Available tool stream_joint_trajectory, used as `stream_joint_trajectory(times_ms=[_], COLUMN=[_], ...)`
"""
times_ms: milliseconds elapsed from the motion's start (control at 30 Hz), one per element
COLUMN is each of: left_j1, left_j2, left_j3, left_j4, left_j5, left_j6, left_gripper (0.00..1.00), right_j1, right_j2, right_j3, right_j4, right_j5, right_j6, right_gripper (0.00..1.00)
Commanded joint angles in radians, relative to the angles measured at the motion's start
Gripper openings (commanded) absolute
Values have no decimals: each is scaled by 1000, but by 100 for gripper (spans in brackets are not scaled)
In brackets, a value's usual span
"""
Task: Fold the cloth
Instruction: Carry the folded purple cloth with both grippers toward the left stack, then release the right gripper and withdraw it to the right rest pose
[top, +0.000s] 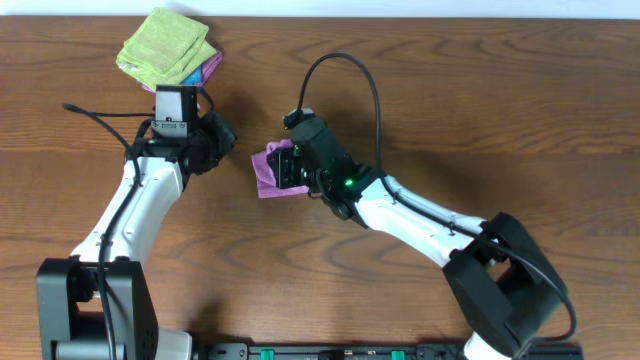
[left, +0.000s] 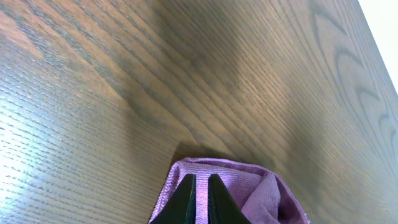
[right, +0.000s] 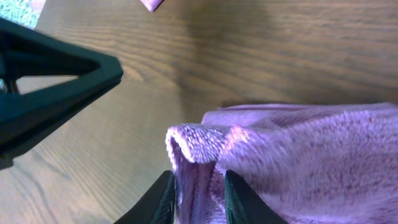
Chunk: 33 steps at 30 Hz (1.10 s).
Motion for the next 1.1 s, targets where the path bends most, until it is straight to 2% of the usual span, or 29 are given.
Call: stream_joint_trajectory(times_ms=[0,233,300,433,500,533,633,733,767,933,1067], left_j1=[7,7,7,8,8,8,8,8,8,8,8], left_j2=[-15,-15,-16,-32,-46,-53,-69,-73,-73,-73,-68], left_j3=[27,27,27,28,29,29,29,29,29,29,27], left_j4=[-12,-26,-29,-56,-88,-104,-151,-180,-184,-222,-300], left_j5=[-1,-1,-1,-1,0,5,15,69,85,164,164], left_j6=[14,14,14,14,14,14,14,13,14,14,14], left_gripper=[9,10,16,25,40,47,64,91,95,95,95], right_j1=[34,58,37,-23,-63,-83,-141,-197,-209,-303,-389], right_j2=[19,18,17,-12,-39,-56,-112,-189,-208,-337,-435], right_j3=[22,31,31,31,31,31,31,31,31,31,28], right_j4=[6,48,47,-7,-55,-80,-159,-286,-327,-626,-803], right_j5=[2,-1,-1,0,3,3,3,2,3,7,18], right_j6=[-8,-8,-16,-71,-116,-132,-166,-219,-237,-307,-333], right_gripper=[30,36,40,53,81,99,99,99,99,99,99])
